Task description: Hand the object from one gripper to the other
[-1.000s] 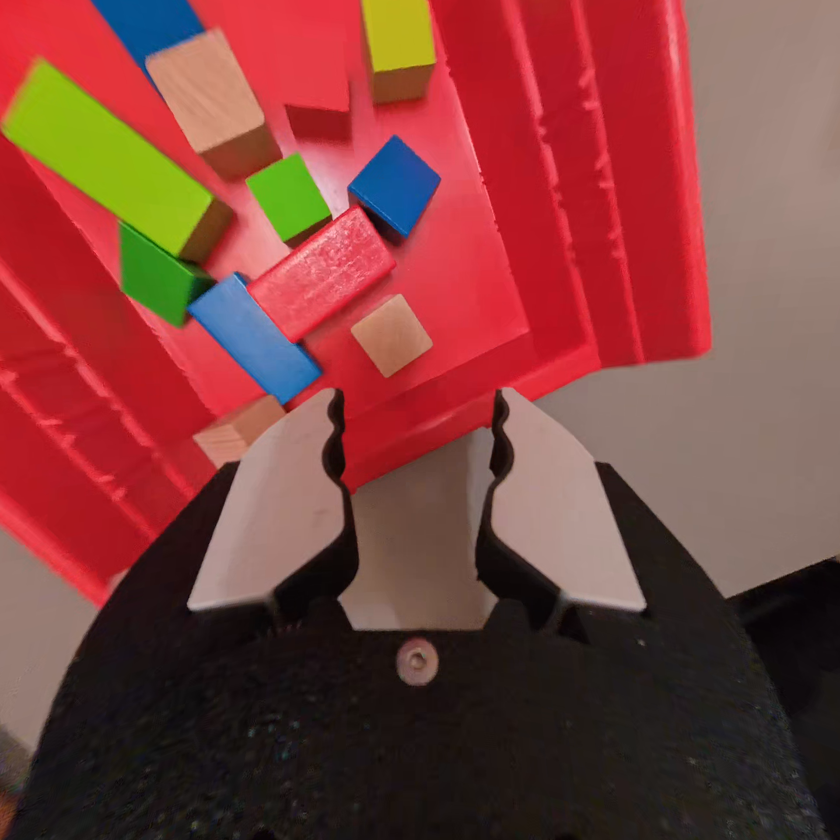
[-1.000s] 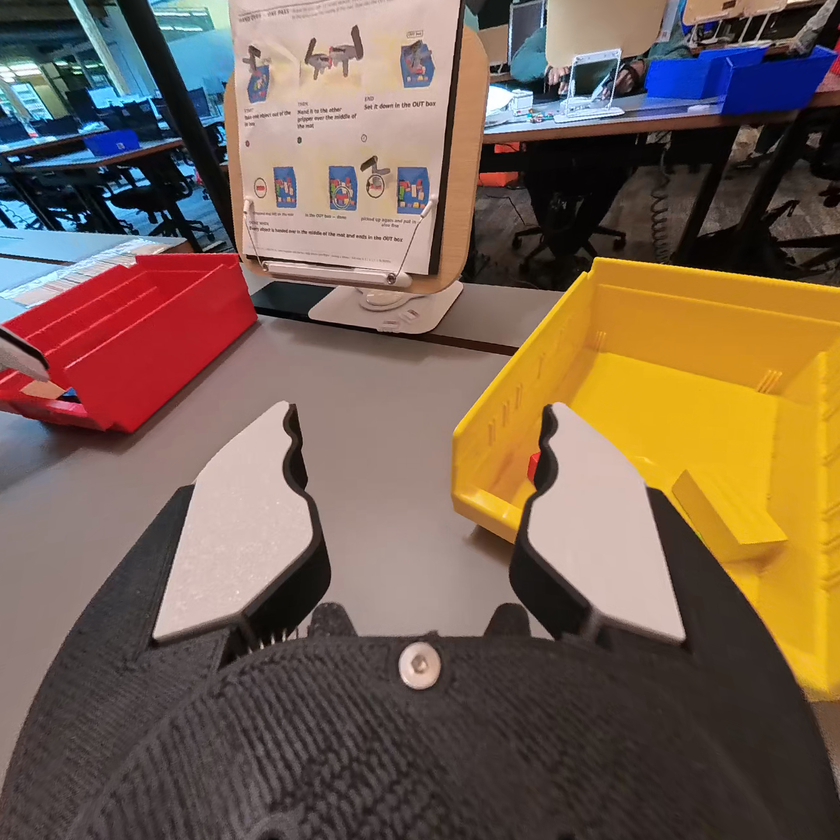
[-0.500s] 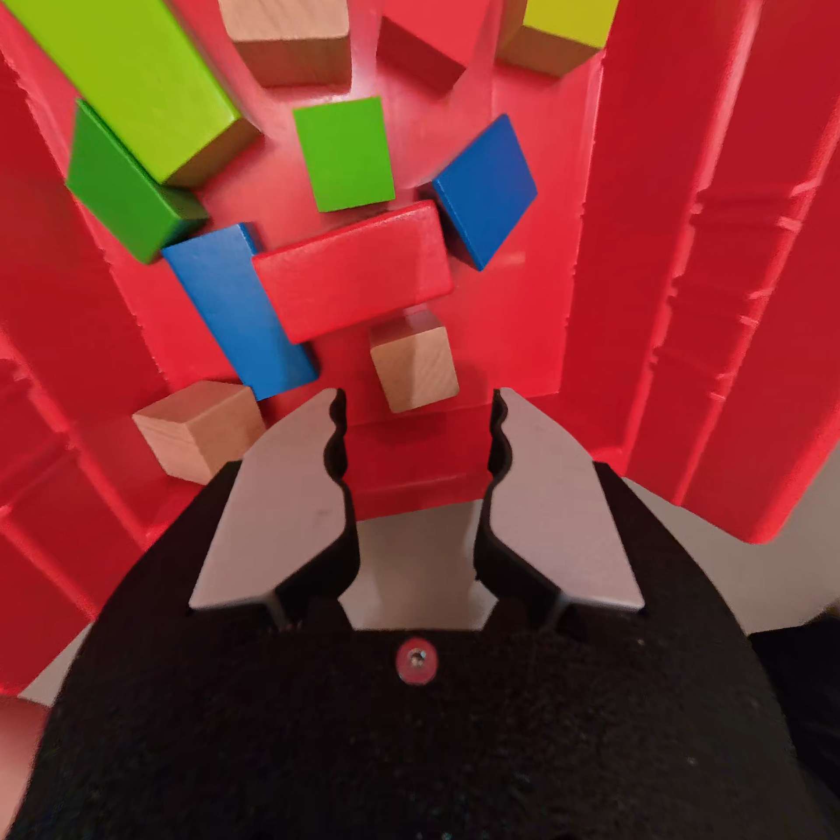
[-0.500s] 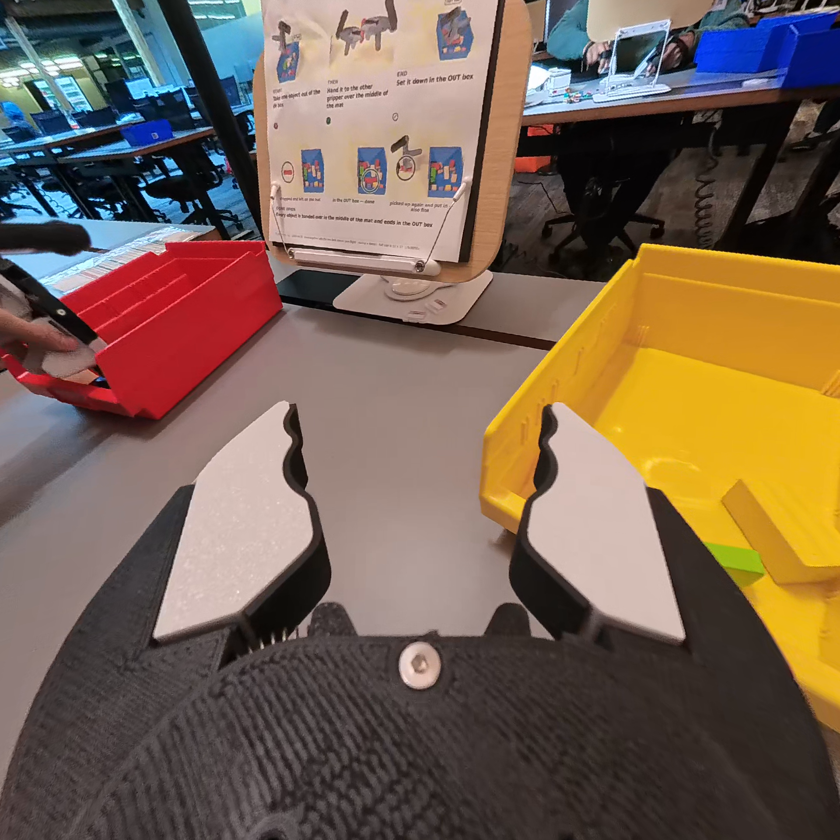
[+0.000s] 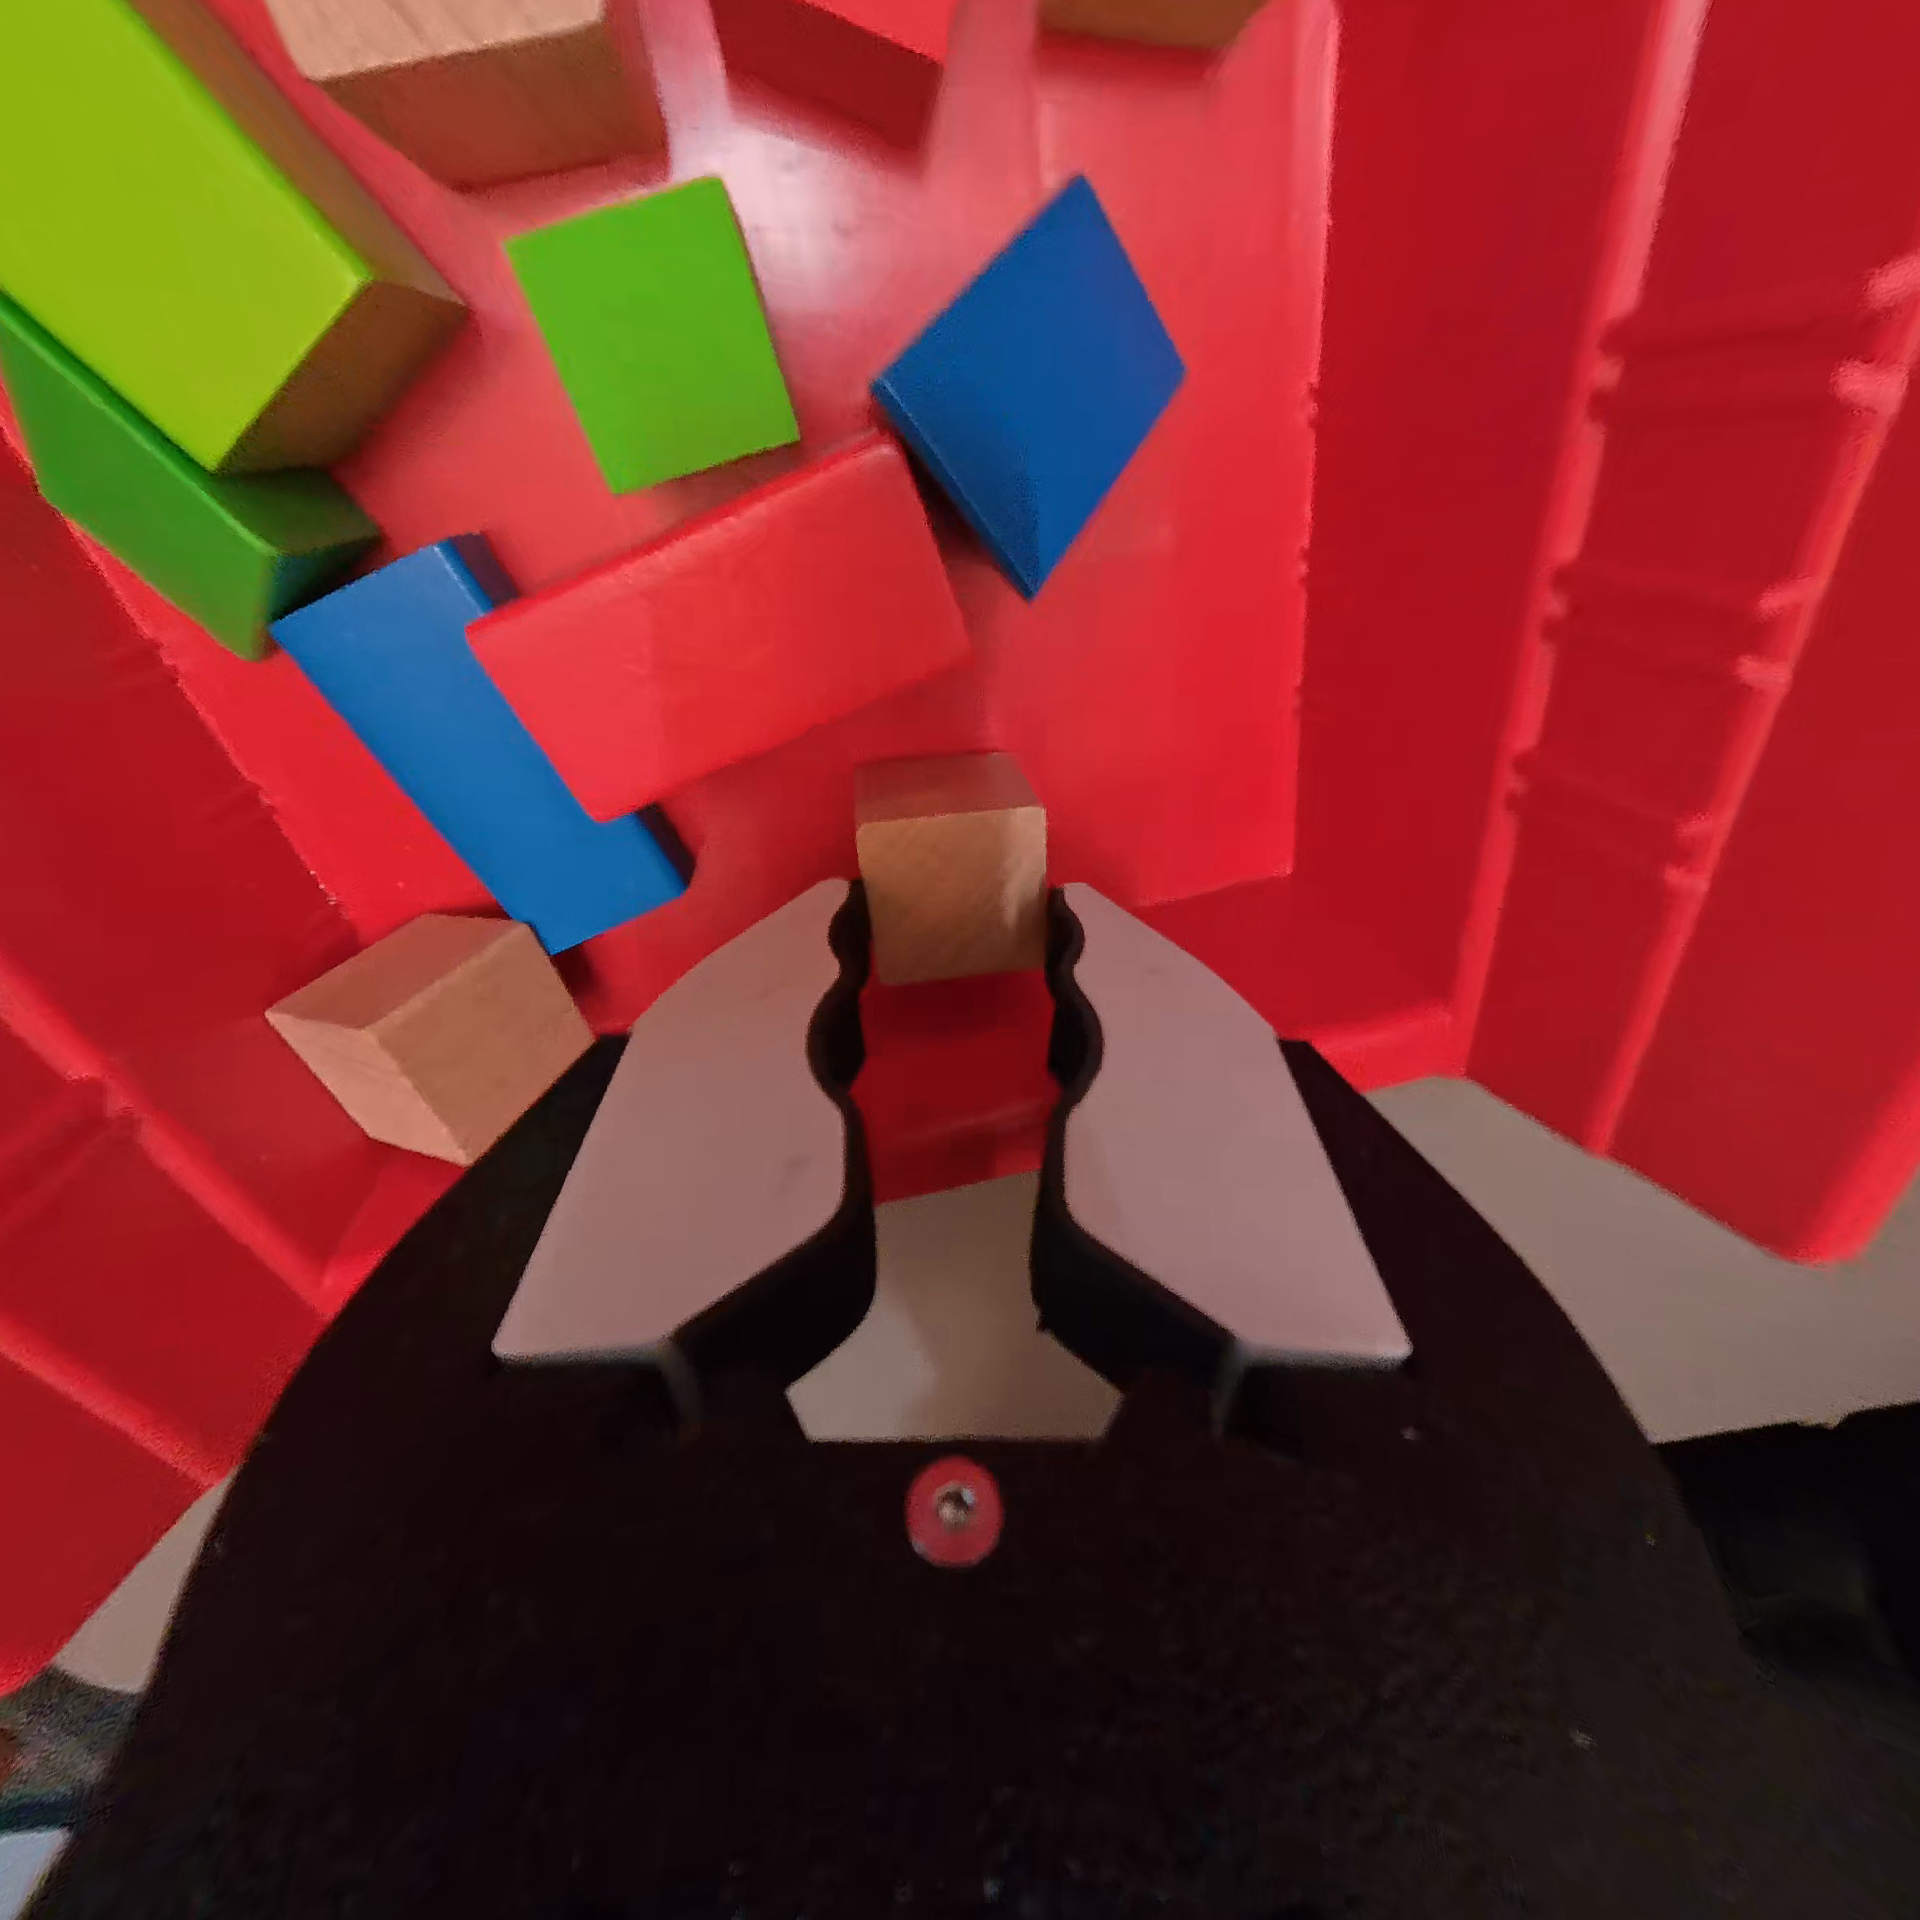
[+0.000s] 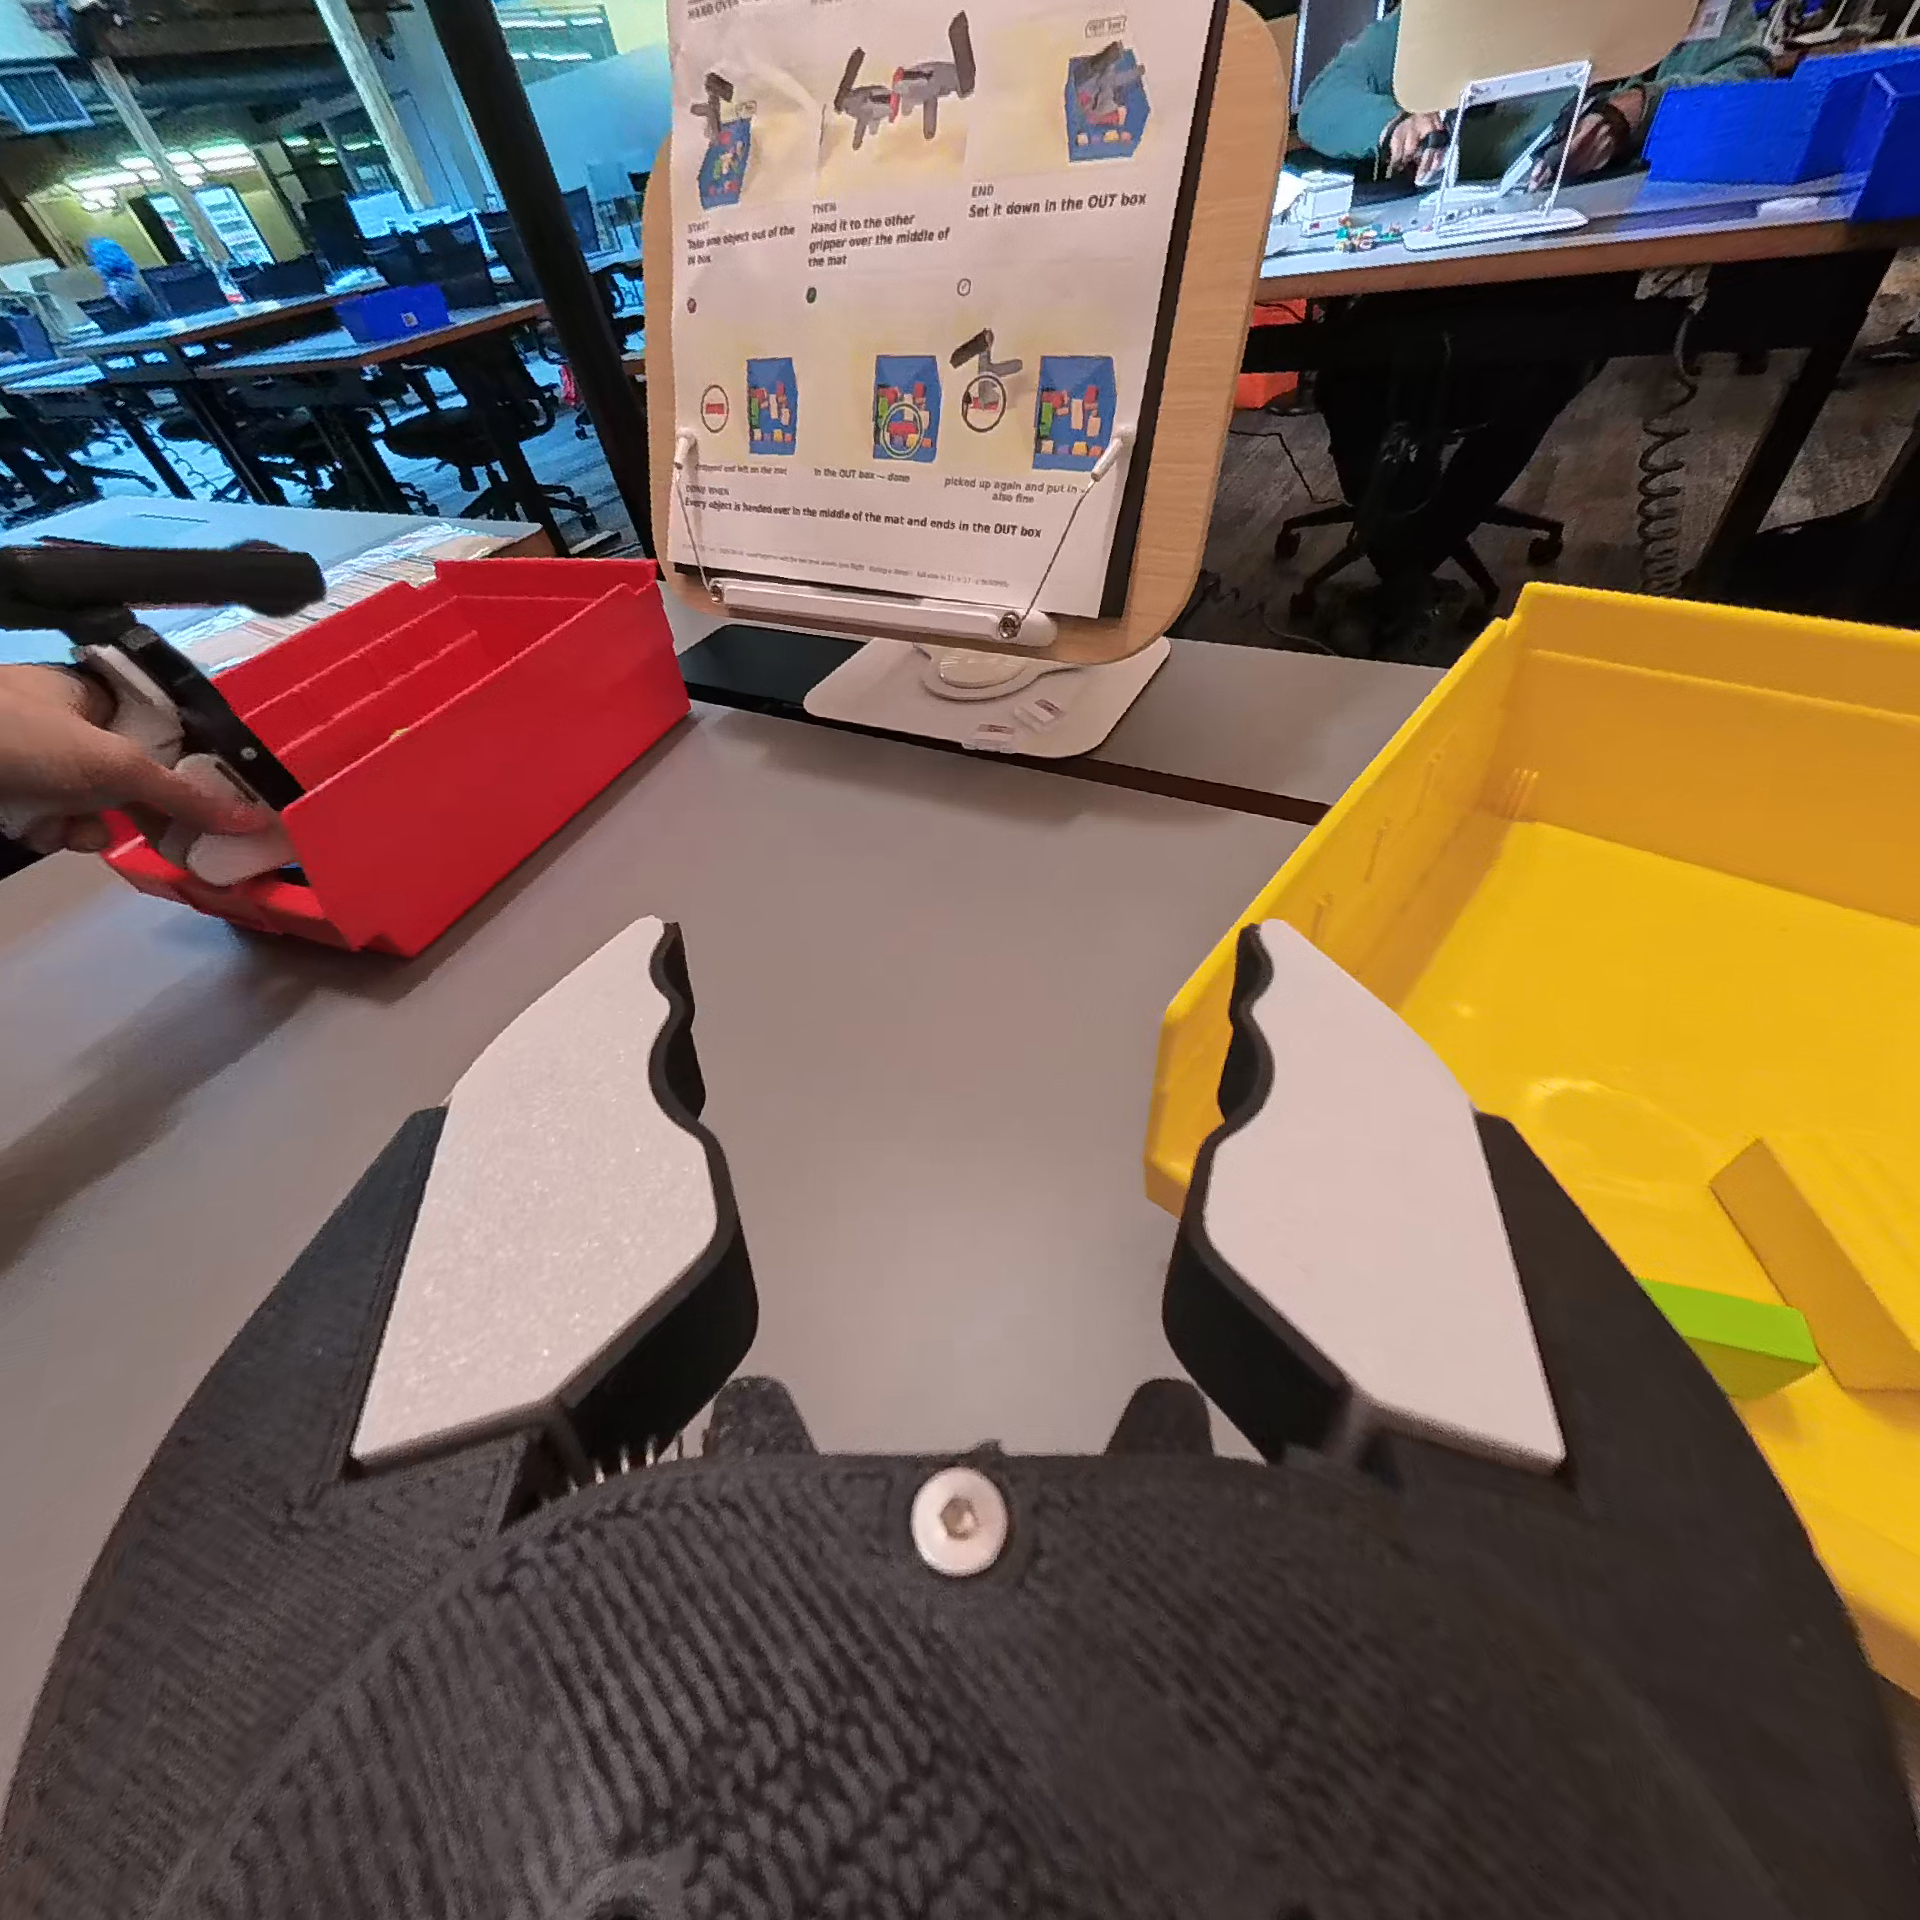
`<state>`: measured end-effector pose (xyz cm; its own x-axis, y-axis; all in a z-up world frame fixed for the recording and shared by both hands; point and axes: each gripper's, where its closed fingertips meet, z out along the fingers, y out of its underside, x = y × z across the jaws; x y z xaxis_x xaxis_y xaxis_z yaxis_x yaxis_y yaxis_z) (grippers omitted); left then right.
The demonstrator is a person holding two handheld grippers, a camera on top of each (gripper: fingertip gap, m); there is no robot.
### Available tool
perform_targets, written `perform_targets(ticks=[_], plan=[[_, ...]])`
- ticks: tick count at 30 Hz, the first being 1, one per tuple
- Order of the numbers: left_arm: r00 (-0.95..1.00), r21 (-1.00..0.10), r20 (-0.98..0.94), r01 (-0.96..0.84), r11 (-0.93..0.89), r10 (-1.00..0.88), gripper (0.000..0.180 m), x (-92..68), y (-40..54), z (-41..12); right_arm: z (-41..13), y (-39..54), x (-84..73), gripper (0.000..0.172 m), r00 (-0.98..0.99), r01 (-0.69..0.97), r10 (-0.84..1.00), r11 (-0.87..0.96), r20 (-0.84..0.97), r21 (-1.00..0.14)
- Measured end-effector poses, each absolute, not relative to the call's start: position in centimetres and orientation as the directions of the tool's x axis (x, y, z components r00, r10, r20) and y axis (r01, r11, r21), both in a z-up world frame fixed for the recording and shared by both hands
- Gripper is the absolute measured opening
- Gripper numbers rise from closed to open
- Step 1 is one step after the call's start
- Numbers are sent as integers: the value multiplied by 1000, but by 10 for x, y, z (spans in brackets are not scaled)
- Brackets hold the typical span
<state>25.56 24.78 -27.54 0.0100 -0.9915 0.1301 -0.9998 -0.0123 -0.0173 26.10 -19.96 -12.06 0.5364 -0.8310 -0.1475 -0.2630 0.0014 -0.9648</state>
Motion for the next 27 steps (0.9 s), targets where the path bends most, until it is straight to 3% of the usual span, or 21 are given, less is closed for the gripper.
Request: perform_targets(ticks=[3,7,10,14,19,27], plan=[[-74,-97,164,-994,58,-984,31,257,244,-260,-116,-197,259,99,544,-252,-826,8,-149,-968],[-267,-376,364,-919,121,-892,31,262,207,-203,-105,-182,253,98,603,-218,-782,28,-157,-976],[-537,-648,448,-746,153,-715,31,251,160,-139,-94,-152,240,94,713,-200,-677,55,-184,-978],[-876,-905,326,-398,149,-355,32,200,89,-69,-76,-103,211,92,854,-199,-463,132,-238,-971],[-986,-990,107,-117,74,-124,32,148,28,-38,-55,-47,153,75,950,-289,-62,190,-305,-938],[-1000,-992,-18,18,128,2,32,117,-19,-48,-50,-21,117,49,966,-254,93,149,-242,-956]])
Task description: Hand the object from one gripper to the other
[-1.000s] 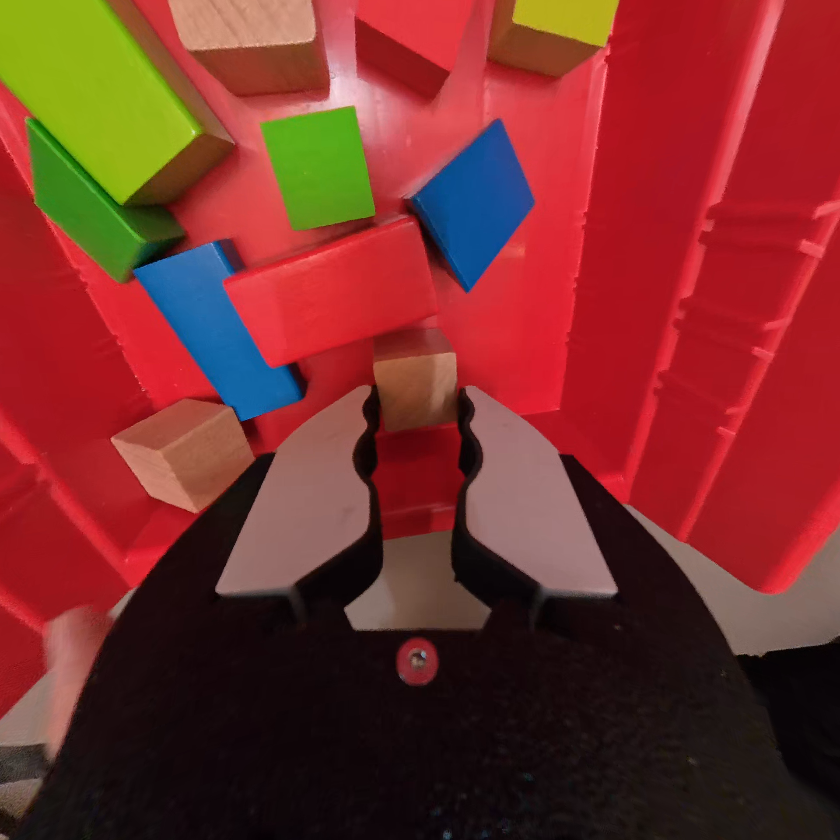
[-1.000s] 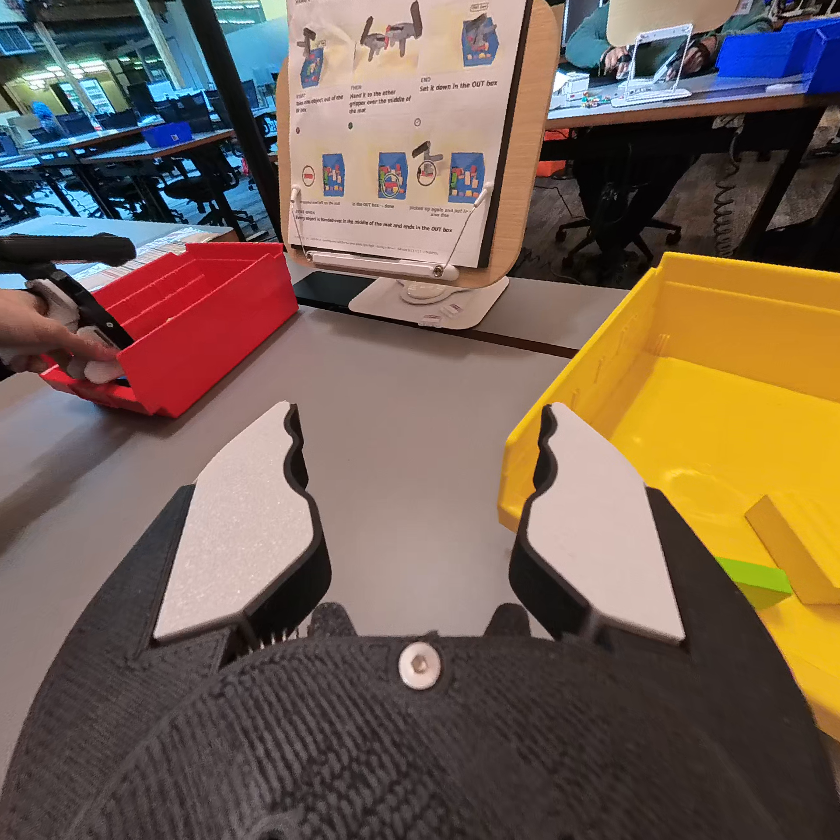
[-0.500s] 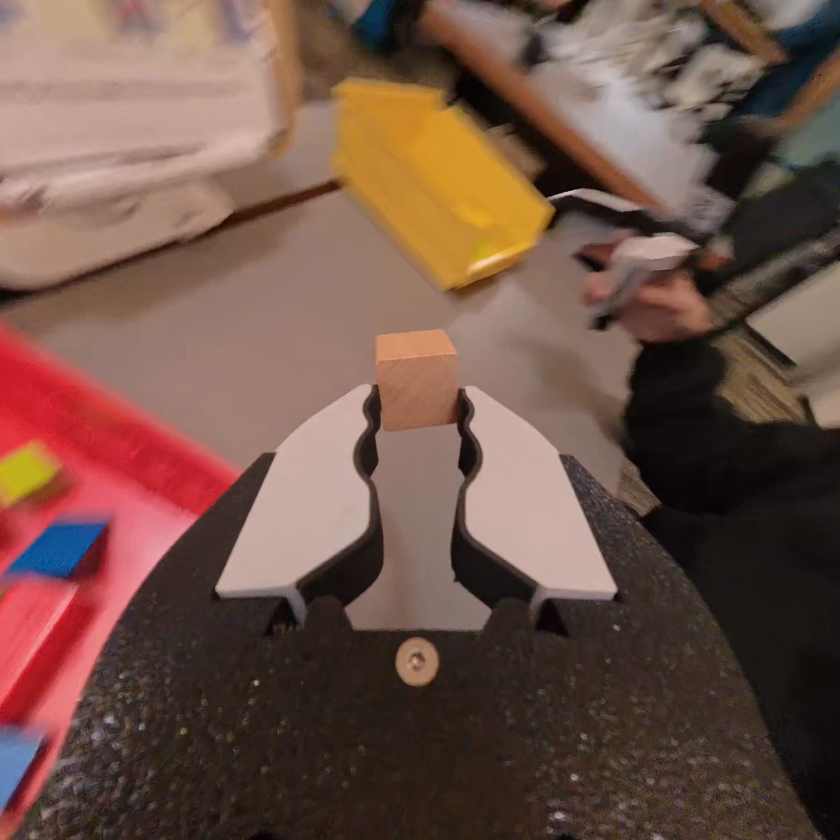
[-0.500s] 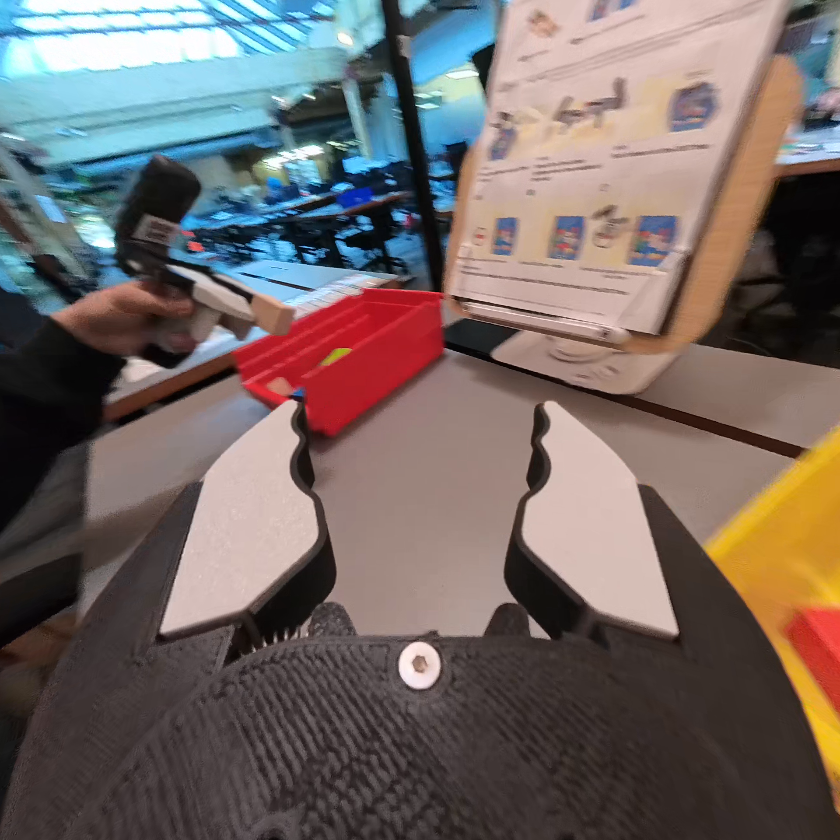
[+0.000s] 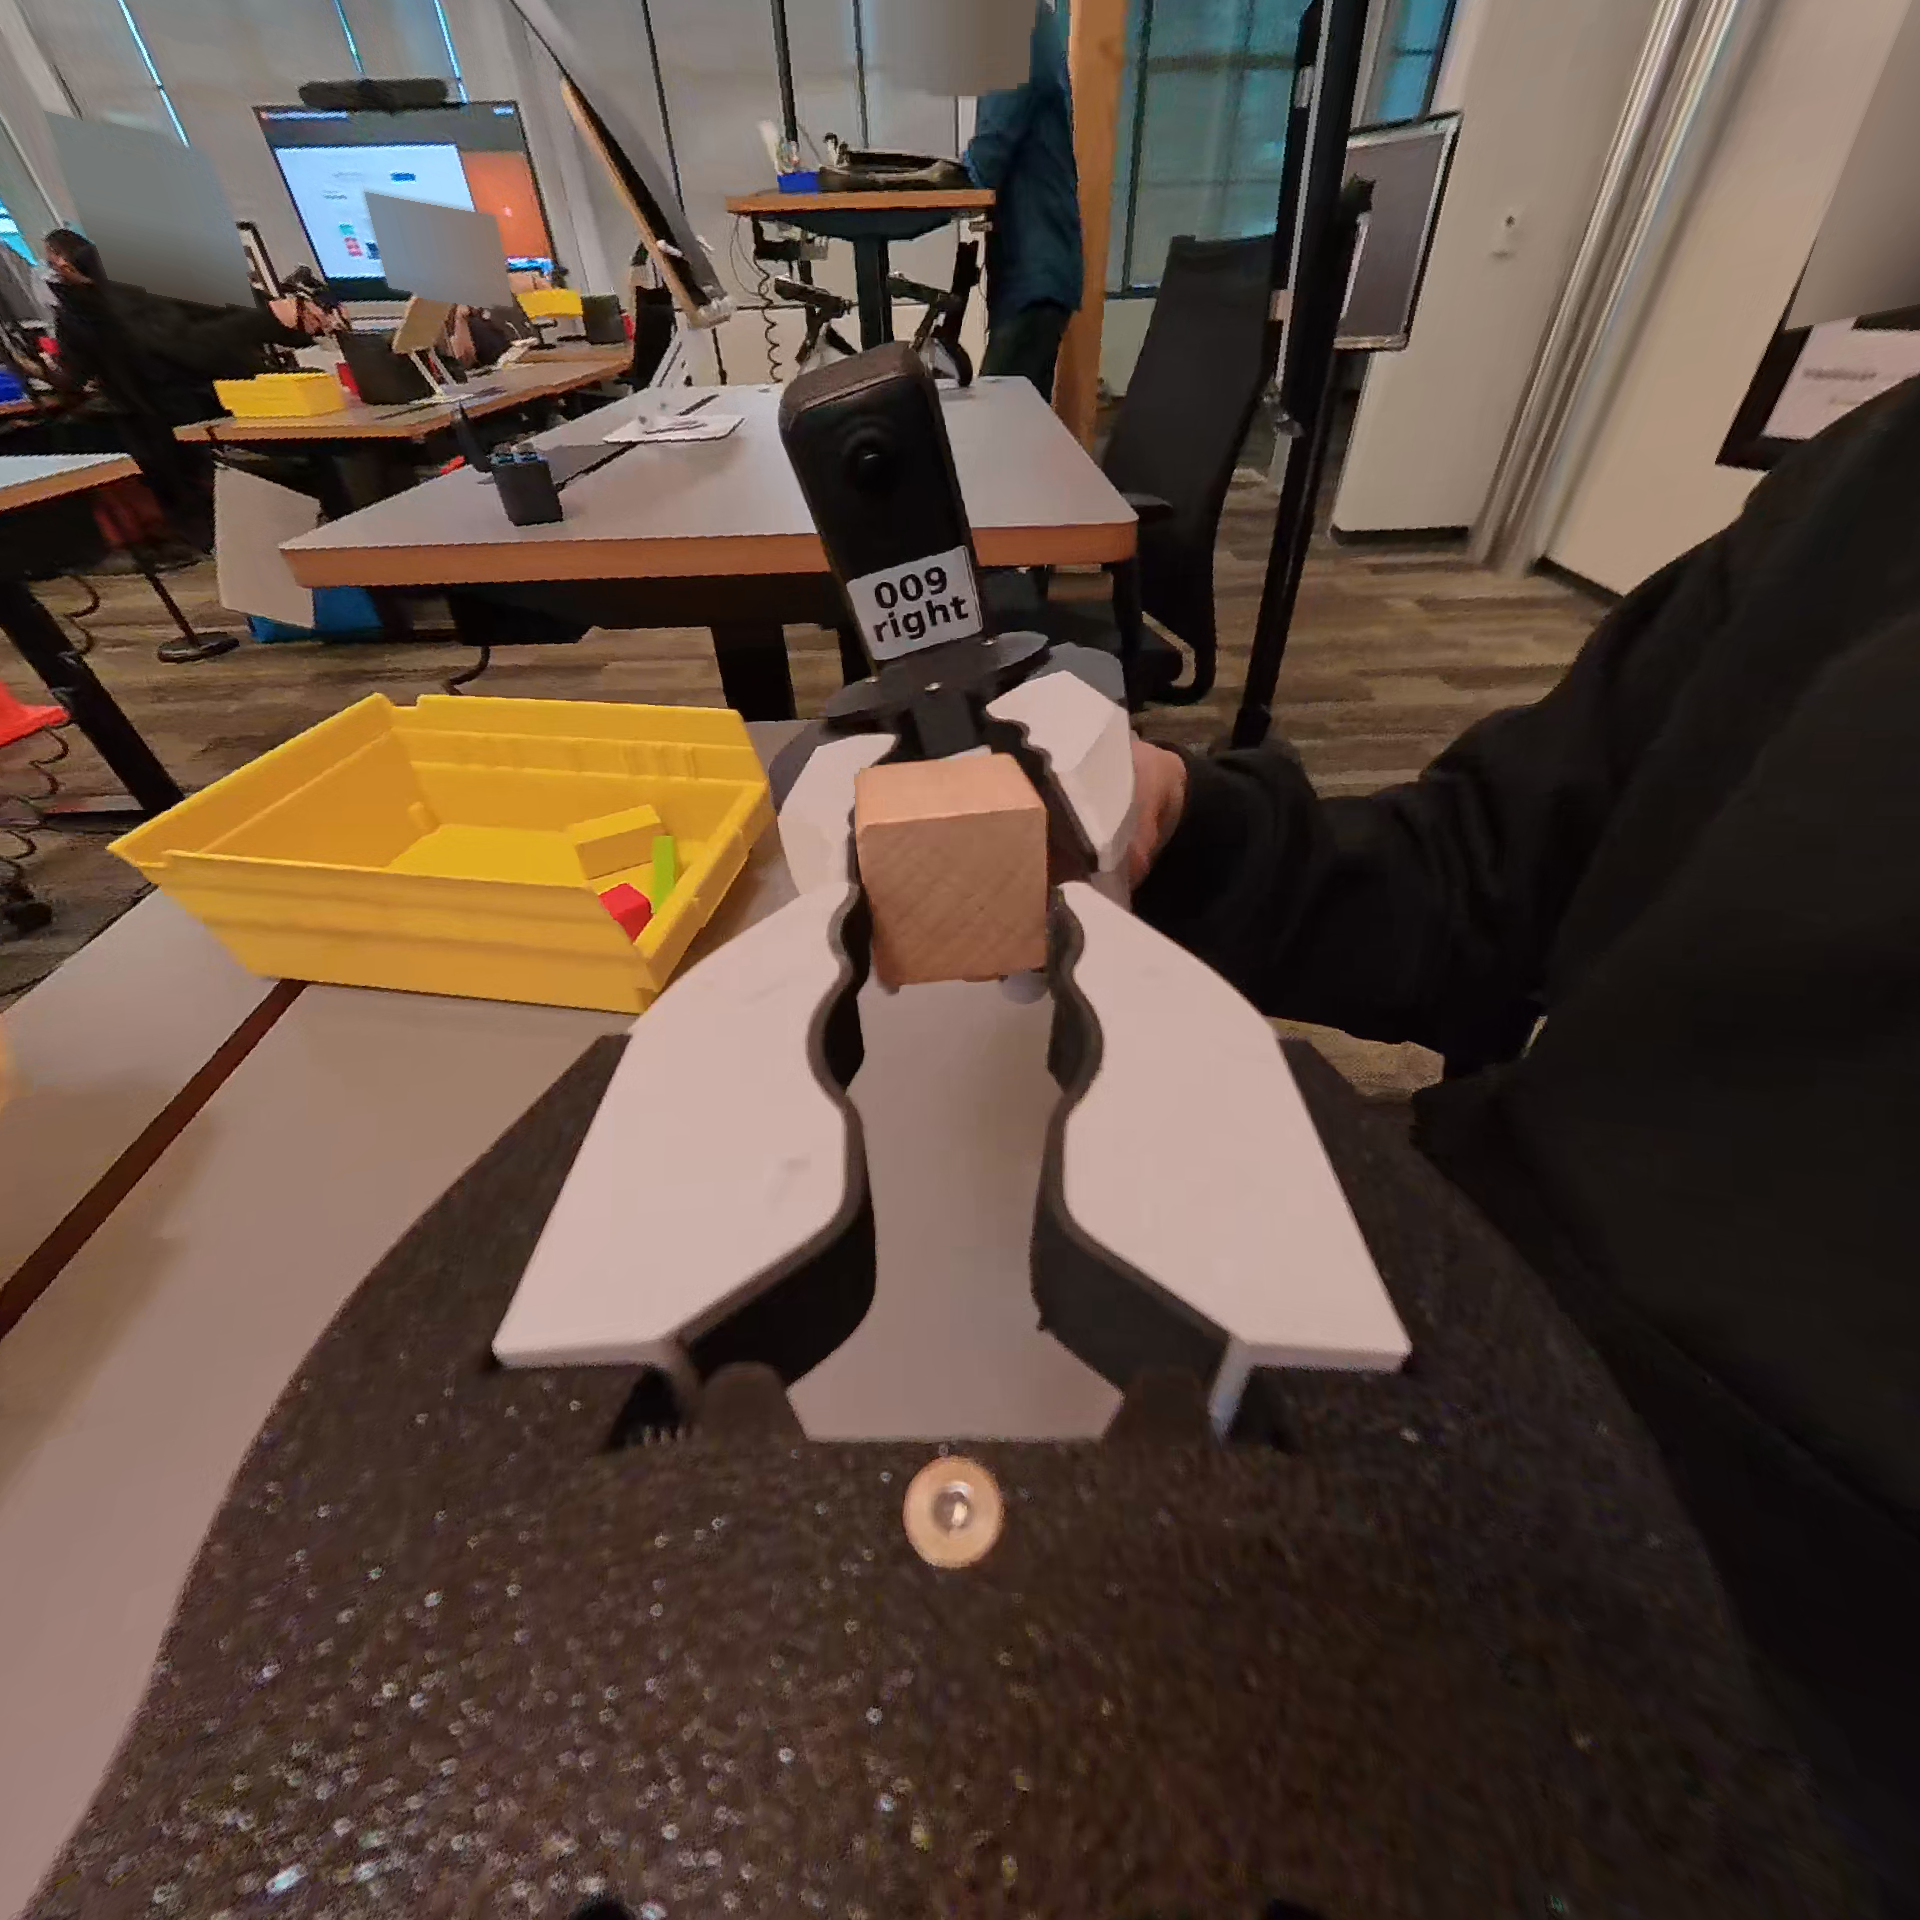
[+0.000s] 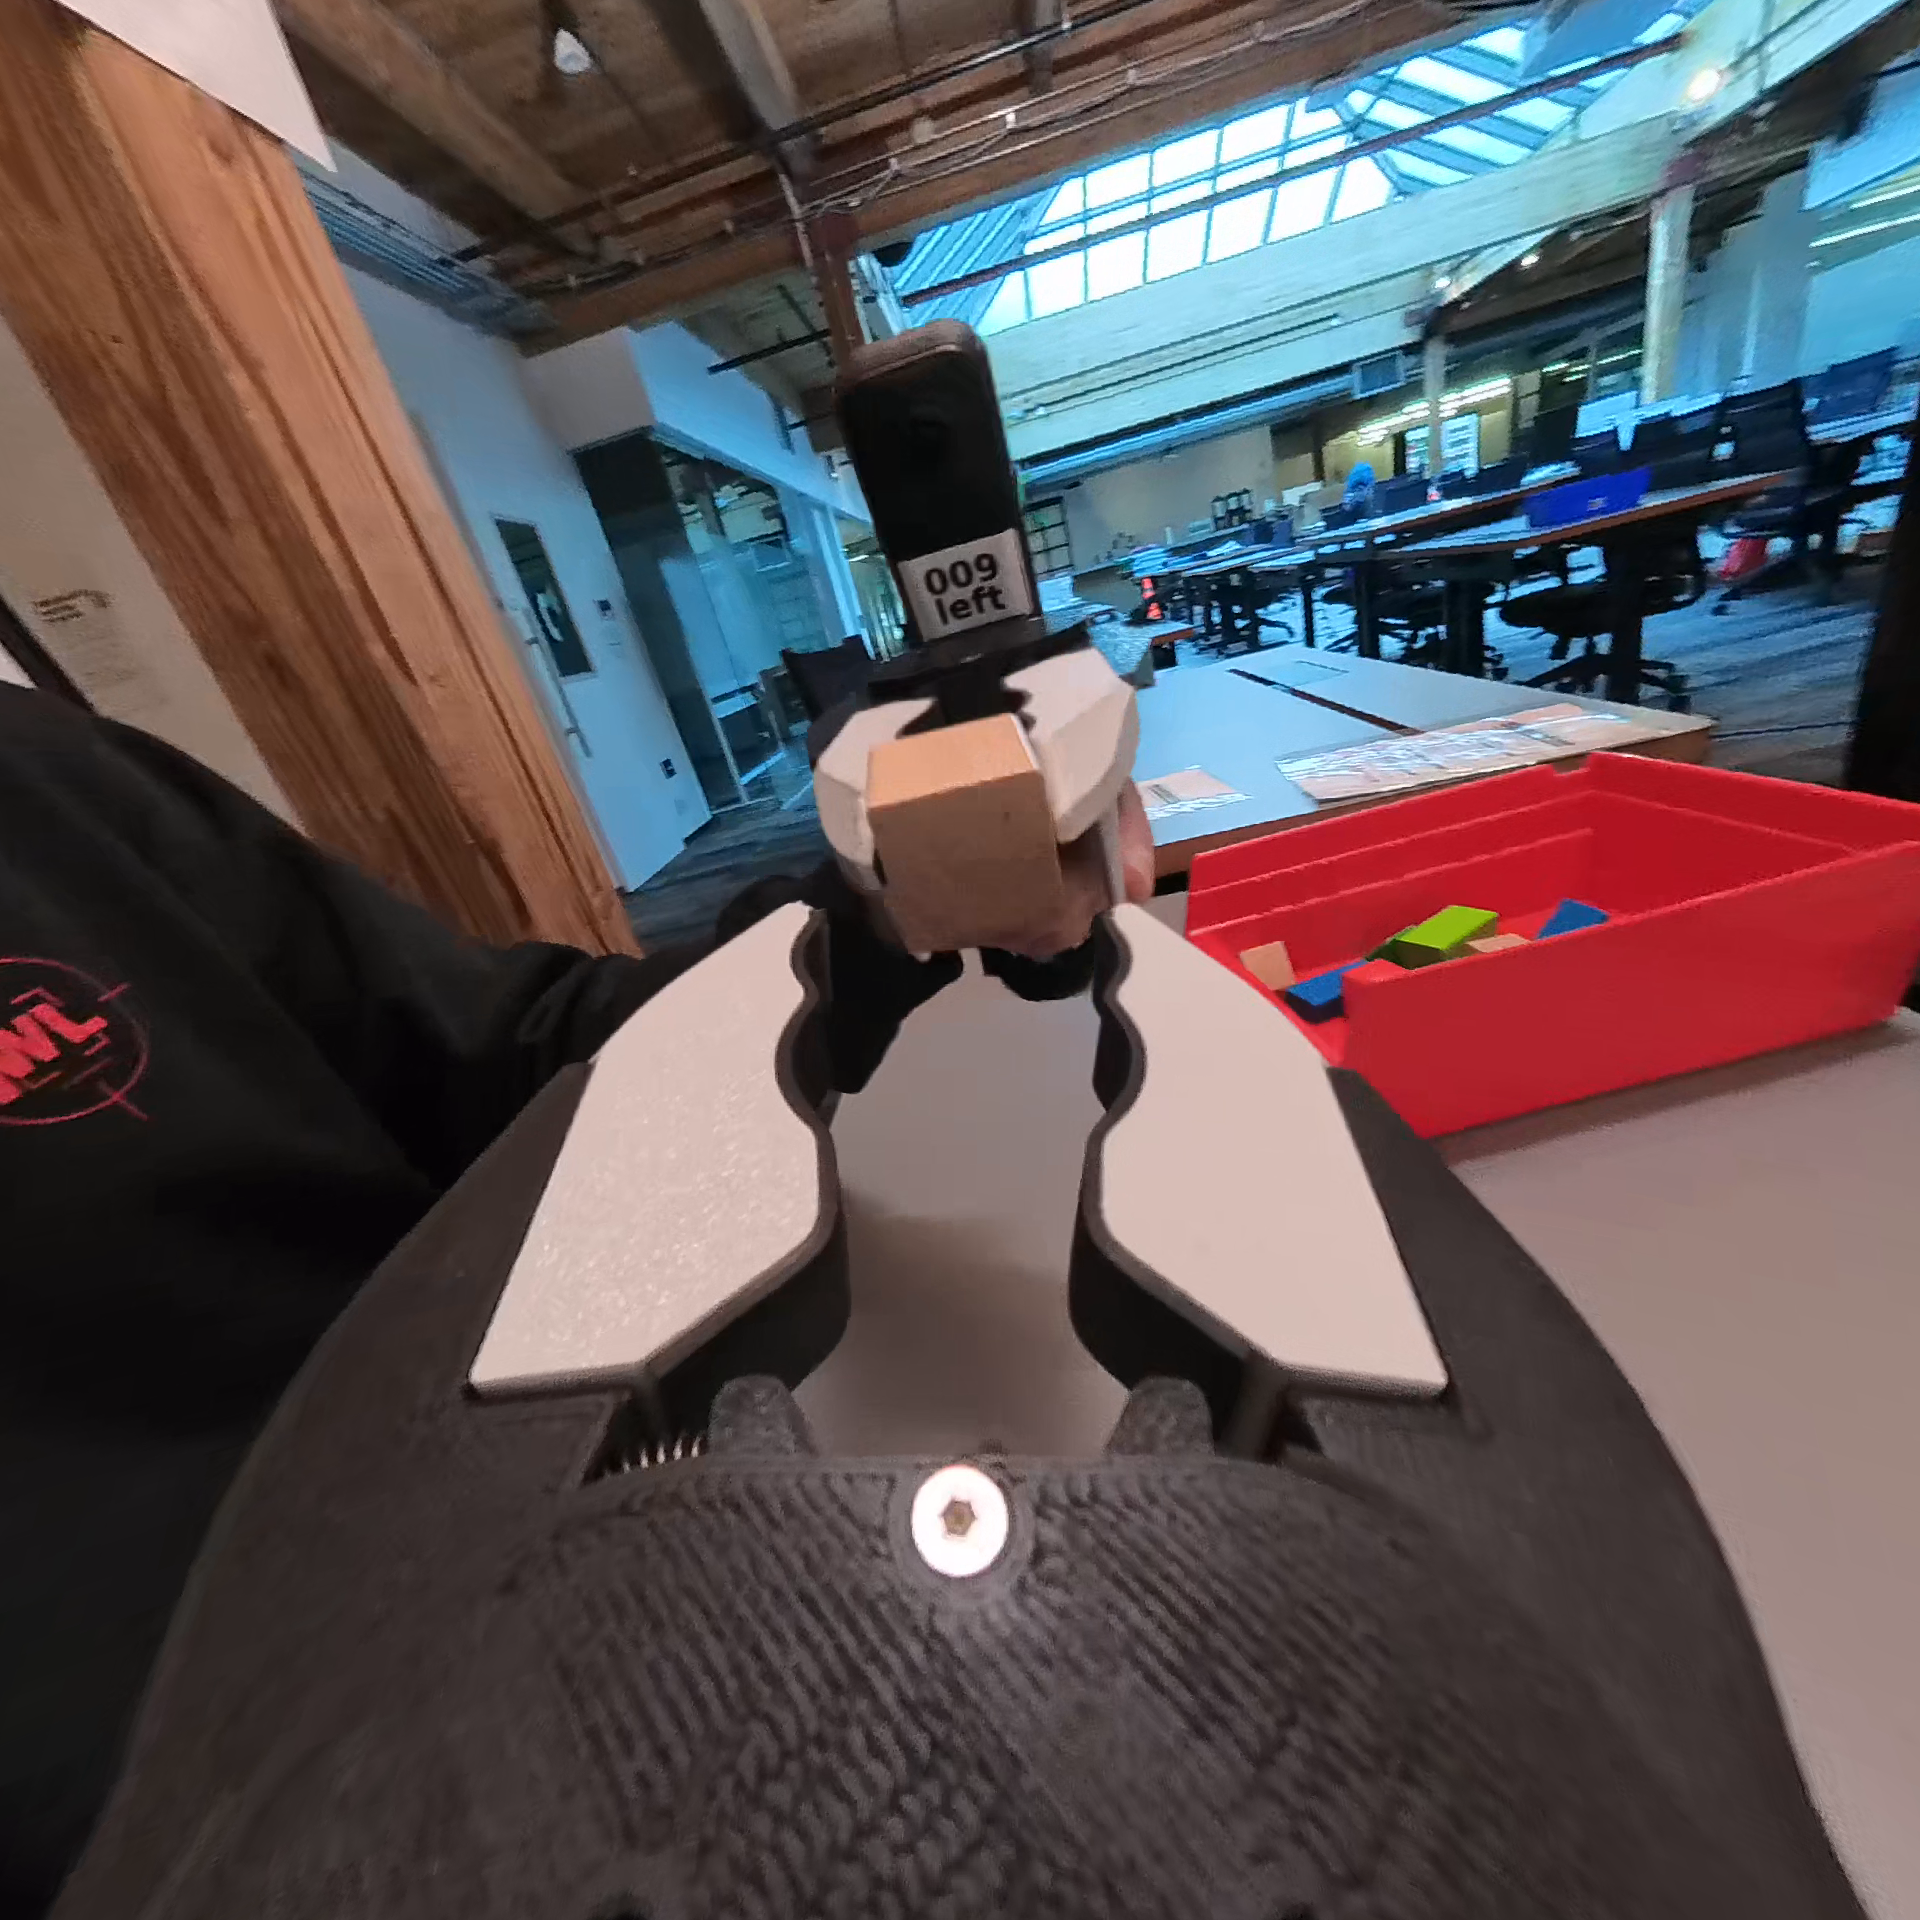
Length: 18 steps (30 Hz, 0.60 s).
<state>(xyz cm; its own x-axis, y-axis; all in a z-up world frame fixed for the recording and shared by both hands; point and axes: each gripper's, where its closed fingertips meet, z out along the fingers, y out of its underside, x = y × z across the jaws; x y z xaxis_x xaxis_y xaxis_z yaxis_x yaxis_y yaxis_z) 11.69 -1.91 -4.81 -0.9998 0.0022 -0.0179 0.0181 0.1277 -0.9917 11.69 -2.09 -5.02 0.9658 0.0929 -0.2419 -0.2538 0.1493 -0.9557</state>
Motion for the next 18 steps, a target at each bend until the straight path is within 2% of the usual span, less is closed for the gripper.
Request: perform_targets(ticks=[6,12,15,18], plan=[[-999,-979,-45,44,199,1,32,114,-27,-60,-49,-20,115,40,974,-220,96,165,-206,-961],[-999,-981,-1,-9,192,-52,33,122,-32,-66,-55,-24,124,33,993,-117,-5,119,-119,-986],[-989,-979,30,-59,195,-147,44,137,-29,-71,-60,-40,151,34,981,-94,-159,108,-110,-990],[-967,-979,74,-118,169,-245,45,149,-17,-76,-72,-103,209,33,869,-97,-475,113,-140,-989]])
